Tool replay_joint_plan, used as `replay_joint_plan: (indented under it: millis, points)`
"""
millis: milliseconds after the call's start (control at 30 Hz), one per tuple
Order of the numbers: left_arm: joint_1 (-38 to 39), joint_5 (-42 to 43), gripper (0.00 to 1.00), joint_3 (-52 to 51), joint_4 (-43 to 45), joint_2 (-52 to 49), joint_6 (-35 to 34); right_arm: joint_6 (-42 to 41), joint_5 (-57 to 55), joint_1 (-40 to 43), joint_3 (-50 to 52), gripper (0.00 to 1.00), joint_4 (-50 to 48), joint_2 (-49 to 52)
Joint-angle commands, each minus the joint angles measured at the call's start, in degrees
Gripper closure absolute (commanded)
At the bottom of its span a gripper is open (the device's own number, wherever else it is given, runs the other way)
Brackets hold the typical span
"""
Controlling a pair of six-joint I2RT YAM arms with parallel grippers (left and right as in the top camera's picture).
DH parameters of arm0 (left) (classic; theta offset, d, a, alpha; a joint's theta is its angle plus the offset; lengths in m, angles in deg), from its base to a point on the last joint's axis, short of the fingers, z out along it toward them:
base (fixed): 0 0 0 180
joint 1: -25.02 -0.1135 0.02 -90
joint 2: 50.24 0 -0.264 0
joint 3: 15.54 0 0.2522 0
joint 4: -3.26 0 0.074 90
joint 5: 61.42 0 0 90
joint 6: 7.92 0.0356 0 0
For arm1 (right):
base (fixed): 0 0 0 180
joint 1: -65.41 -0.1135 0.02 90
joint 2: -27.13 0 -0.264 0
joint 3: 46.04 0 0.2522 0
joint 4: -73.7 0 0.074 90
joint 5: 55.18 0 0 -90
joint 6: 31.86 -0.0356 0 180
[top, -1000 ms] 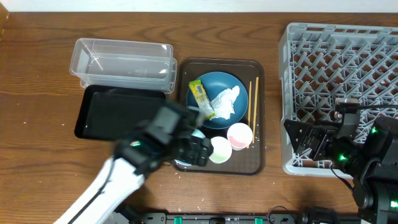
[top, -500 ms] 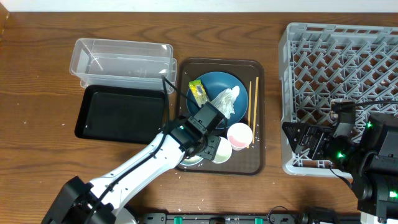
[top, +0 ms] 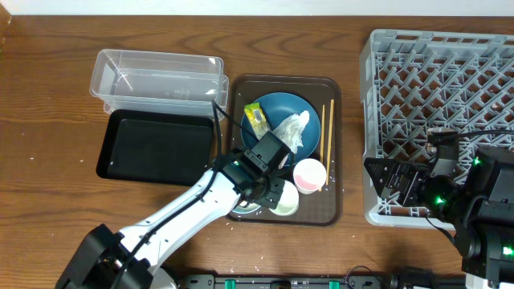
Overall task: Sort waste into correct bins and load items into the dishwasher rack
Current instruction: 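Grasp the white cup with the left gripper and lift it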
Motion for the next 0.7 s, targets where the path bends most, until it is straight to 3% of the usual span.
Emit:
replay_joint_plan:
  millis: [0, 233, 500, 667]
  points:
    - [-2.0, 5.4, 0.94, 0.5, -2.5, 3.7, -0.4, -0.4, 0.2, -0.5, -1.0, 0.01, 0.1, -0.1]
    - [-14.4, 12.0, 0.94, 3.9, -11.3, 17.5, -0.3, -2.6, 0.7, -0.6, -1.0, 0.01, -0.2, -0.1]
    - [-33.5, 53.4, 0.94, 4.0, 1.3, 25.9, 1.3, 0.7, 19.0, -6.9, -1.0, 0.01, -9.1, -0.1]
    - [-35.9, 68.0, 0.94, 4.0, 6.1, 24.9, -1.3, -3.0, 21.7, -16.1, -1.0, 0.02, -18.8, 0.3]
